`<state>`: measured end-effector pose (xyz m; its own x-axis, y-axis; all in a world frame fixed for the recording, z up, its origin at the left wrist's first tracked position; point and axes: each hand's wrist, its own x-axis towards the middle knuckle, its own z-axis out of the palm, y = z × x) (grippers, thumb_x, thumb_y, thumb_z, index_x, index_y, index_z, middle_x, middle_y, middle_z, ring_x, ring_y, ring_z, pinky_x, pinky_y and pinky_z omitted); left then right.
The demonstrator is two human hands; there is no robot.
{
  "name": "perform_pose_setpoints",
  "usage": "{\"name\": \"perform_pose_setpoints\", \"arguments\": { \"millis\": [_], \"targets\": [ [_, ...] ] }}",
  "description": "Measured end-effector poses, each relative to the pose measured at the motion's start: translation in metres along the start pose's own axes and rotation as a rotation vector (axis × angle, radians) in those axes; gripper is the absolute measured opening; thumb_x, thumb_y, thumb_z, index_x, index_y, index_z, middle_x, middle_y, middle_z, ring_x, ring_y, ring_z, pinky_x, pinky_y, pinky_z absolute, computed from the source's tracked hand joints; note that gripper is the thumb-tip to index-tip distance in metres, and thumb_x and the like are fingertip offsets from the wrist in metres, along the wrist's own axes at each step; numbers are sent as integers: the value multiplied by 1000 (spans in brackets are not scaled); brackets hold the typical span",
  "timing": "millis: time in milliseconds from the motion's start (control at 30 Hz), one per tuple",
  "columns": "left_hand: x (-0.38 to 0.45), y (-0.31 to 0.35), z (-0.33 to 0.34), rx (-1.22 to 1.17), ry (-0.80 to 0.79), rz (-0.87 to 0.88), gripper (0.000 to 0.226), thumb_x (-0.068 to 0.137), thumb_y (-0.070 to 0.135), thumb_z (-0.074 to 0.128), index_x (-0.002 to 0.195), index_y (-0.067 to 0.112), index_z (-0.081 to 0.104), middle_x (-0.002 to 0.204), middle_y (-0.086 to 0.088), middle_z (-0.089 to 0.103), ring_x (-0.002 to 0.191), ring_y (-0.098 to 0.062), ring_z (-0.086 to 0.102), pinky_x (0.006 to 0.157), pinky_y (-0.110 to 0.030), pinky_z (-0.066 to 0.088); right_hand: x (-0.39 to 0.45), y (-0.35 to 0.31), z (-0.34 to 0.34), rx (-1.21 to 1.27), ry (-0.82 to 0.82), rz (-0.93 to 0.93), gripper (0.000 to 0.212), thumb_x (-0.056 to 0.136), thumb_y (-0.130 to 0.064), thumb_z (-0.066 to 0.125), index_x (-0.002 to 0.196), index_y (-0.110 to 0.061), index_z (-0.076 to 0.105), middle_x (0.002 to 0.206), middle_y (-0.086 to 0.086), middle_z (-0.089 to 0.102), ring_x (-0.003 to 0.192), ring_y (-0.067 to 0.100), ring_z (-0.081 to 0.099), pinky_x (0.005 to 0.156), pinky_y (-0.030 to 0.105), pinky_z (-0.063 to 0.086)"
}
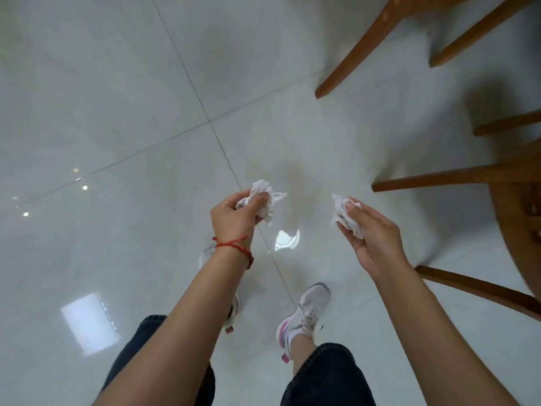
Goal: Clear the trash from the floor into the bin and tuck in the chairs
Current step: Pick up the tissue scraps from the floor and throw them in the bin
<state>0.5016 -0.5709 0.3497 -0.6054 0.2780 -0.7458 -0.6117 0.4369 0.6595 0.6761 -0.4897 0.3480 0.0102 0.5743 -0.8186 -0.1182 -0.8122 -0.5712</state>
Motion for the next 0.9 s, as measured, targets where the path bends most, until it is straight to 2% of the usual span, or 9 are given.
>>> {"name": "perform_pose_setpoints", "arguments": {
  "millis": [167,333,433,533,633,733,900],
  "targets": [
    [-54,63,-36,-44,29,18,9,73,-1,70,81,3,67,60,-2,61,45,-1,59,47,-15,51,-82,-35,42,27,-43,26,5,77,-1,66,78,-6,68,72,-1,74,71,11,70,58,21,55],
    [-97,122,-76,-72,62,60,10,72,2,71,78,8,67,67,-4,62,48,-1,61,49,-15,52,-155,-72,81,58,-114,21,5,78,0,65,80,-4,66,70,-3,73,69,9,69,57,20,55],
    [-121,157,-97,-99,95,90,10,72,3,72,79,8,67,69,-5,62,54,-7,61,49,-16,53,-195,-94,101,53,-153,2,6,80,0,63,80,-5,67,69,-3,73,69,8,69,57,20,55],
    [-144,190,-118,-153,114,128,11,72,2,71,80,7,67,71,-5,62,61,-14,60,49,-16,53,-232,-113,122,43,-185,-10,5,81,-1,63,83,-4,67,76,1,72,71,10,69,58,20,55],
    [-164,217,-139,-193,132,167,11,73,2,71,82,5,67,70,-4,62,62,-14,60,48,-15,52,-265,-127,144,26,-209,-22,8,79,-2,65,87,-2,66,86,5,71,76,12,69,59,20,55],
    [-178,239,-164,-240,157,191,10,74,3,71,78,11,66,71,-3,63,65,-14,60,48,-14,52,-294,-135,167,13,-236,-38,9,79,-2,66,88,-2,67,90,7,70,79,13,69,60,20,56],
    [-187,270,-212,-315,206,209,13,74,4,70,86,6,66,74,-4,63,67,-16,61,48,-14,52,-335,-135,211,-49,-303,-42,16,80,-4,66,95,1,66,102,12,67,91,19,65,61,20,56]
  ]
}}
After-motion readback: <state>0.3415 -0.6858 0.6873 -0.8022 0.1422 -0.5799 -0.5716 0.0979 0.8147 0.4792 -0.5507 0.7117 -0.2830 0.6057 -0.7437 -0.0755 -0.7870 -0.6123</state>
